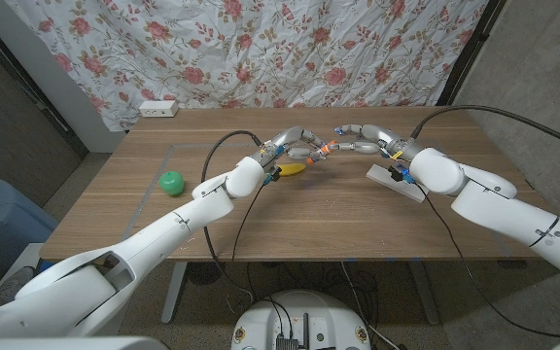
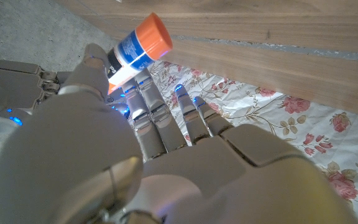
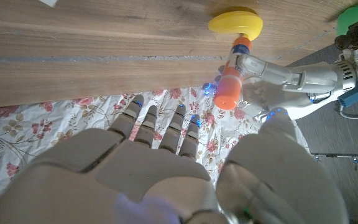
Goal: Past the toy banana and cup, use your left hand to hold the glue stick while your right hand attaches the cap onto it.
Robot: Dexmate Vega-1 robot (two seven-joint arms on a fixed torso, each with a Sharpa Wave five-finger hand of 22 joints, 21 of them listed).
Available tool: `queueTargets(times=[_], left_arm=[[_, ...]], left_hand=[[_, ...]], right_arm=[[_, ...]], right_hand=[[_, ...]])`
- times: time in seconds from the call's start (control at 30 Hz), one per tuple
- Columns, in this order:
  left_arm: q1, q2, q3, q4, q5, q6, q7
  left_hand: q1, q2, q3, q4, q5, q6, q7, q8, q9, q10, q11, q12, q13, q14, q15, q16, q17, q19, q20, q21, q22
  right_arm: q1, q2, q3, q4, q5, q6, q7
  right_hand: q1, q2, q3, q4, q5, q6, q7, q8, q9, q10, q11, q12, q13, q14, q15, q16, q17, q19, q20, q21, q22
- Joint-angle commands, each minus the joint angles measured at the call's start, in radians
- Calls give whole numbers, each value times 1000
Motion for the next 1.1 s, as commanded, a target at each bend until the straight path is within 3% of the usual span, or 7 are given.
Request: queueTargets(times=[0.03, 0.23, 0.67, 1.1], left_arm=[[6, -2, -4, -8, -6, 3, 8], [15, -2, -9, -9, -11, 1, 19], [9, -15, -9, 12, -14, -13, 33], [-2, -29, -6, 44, -23, -25, 39]], left_hand=[[43, 56, 5, 11, 5, 51, 29, 9, 11, 16, -20, 7, 5, 13, -133, 4, 3, 10, -15, 8, 2], [41, 55, 3, 12, 4, 52, 25, 10, 11, 16, -21, 7, 5, 13, -133, 4, 3, 10, -15, 8, 2], [32, 54, -1, 15, 4, 51, 15, 10, 11, 18, -20, 8, 5, 13, -133, 4, 3, 10, -16, 8, 2], [27, 54, -4, 16, 4, 53, 11, 10, 10, 19, -21, 9, 5, 14, -133, 4, 4, 11, -16, 9, 2]], right_arm=[[-67, -1, 51, 24, 49, 117, -63], [-113, 17, 75, 37, 60, 180, -116], [-183, 48, 104, 32, 4, 222, -223], [-232, 94, 113, 43, -60, 249, -312]], right_hand=[[-34, 10, -2, 19, -12, -30, 1, -4, 0, -37, -4, -1, -2, -34, -6, -6, 3, -5, -10, 5, 4], [-83, 42, -6, 44, -30, -49, 10, 0, 0, -87, -19, -2, -5, -78, -29, -9, 4, -11, -9, 7, 4], [-100, 58, -5, 49, -47, -64, 44, 1, -1, -118, -23, 1, -8, -95, -42, -7, 0, -4, -10, 11, 4], [-118, 72, -5, 53, -62, -29, 50, 15, -2, -102, -27, 12, -11, -79, -52, 5, -4, 12, -18, 15, 4]])
